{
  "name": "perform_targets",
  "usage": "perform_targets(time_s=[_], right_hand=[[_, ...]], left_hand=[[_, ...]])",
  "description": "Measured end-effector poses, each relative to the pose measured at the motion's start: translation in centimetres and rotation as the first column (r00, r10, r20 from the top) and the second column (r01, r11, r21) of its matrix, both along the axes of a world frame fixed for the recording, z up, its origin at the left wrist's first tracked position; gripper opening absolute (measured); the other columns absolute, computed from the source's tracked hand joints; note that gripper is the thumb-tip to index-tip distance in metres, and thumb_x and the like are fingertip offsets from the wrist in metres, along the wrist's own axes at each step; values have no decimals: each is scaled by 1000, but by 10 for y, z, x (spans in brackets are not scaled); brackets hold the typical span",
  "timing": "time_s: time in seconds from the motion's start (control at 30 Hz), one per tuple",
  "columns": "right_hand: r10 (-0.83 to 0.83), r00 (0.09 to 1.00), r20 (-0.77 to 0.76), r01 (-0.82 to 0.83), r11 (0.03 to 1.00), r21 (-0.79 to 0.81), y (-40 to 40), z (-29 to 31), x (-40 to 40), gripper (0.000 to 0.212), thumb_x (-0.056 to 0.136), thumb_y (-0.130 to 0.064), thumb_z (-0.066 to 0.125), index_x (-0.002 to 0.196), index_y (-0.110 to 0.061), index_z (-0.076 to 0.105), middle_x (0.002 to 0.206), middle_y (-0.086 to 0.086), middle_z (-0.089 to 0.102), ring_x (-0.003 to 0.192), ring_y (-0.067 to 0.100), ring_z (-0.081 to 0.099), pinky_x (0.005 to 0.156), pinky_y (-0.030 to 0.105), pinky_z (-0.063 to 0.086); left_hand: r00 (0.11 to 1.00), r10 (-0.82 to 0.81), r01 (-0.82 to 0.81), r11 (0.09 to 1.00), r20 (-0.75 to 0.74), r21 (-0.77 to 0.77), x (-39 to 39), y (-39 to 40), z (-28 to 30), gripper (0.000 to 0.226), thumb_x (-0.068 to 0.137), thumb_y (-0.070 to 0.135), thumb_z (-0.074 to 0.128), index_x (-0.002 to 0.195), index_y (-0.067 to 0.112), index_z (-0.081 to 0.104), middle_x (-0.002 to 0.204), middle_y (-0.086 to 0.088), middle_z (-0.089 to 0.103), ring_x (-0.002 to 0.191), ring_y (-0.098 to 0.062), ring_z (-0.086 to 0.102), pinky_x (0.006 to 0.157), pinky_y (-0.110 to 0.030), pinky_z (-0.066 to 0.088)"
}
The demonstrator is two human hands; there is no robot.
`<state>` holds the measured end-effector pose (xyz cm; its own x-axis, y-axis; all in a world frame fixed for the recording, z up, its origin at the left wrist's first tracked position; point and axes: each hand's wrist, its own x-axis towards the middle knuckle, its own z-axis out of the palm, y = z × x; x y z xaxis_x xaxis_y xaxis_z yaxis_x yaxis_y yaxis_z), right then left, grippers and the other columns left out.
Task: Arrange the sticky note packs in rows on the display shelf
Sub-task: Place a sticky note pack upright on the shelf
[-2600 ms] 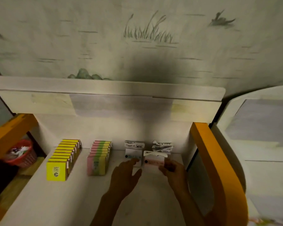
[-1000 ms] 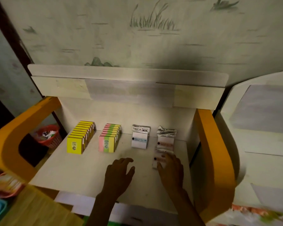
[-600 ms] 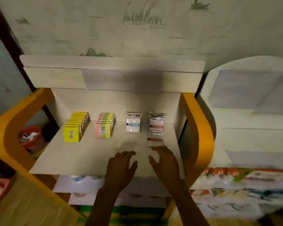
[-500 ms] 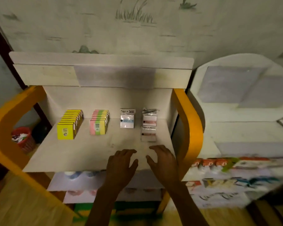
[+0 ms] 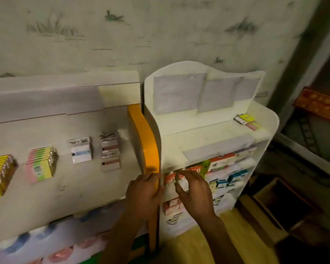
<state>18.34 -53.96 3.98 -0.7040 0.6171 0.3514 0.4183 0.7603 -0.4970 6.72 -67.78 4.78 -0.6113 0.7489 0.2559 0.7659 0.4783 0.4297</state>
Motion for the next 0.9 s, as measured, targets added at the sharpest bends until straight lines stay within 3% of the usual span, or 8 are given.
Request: perform_targets(time_s=[0.17, 0.33, 0.53, 0.67, 0.9], right_hand=[[-100, 995, 3, 100, 994, -37, 80, -3, 53, 37, 86, -41, 64, 120, -27, 64, 117, -4, 67, 104, 18, 63, 84, 30, 51], [-145, 989, 26, 146, 988, -47, 177, -3, 104, 40, 86, -44, 61, 122, -28, 62, 120, -6, 65, 104, 16, 63, 86, 32, 53], [-196, 979, 57, 198, 980, -29, 287, 5, 150, 39, 86, -41, 65, 124, -32, 61, 122, -8, 64, 108, 14, 61, 90, 31, 52], [-207, 976, 67, 211, 976, -57, 347, 5, 159, 38, 88, -43, 63, 125, -33, 60, 124, -9, 63, 108, 14, 60, 88, 30, 51], [-225, 970, 92, 236, 962, -137, 446, -6, 139, 43, 88, -43, 64, 130, -35, 56, 133, -12, 58, 116, 12, 57, 97, 31, 50]], left_hand=[[998, -42, 42, 999, 37, -2, 37, 87, 0, 32, 96, 43, 47, 126, 37, 54, 124, 13, 60, 111, -11, 57, 96, -31, 45], [996, -51, 52, 998, 70, -19, 66, 188, 1, 34, 96, 46, 45, 128, 36, 54, 126, 12, 60, 112, -11, 56, 97, -32, 45], [990, 16, -13, 1000, 142, -22, 84, 289, 8, 34, 98, 40, 50, 132, 40, 49, 137, 11, 53, 123, -13, 50, 108, -36, 40], [988, 23, -20, 999, 151, -26, 89, 342, 11, 37, 97, 46, 47, 134, 38, 49, 140, 9, 52, 127, -16, 48, 110, -37, 38], [980, 88, -76, 995, 178, -70, 69, 430, -3, 40, 98, 46, 46, 137, 34, 47, 144, 7, 50, 130, -16, 46, 110, -35, 34]])
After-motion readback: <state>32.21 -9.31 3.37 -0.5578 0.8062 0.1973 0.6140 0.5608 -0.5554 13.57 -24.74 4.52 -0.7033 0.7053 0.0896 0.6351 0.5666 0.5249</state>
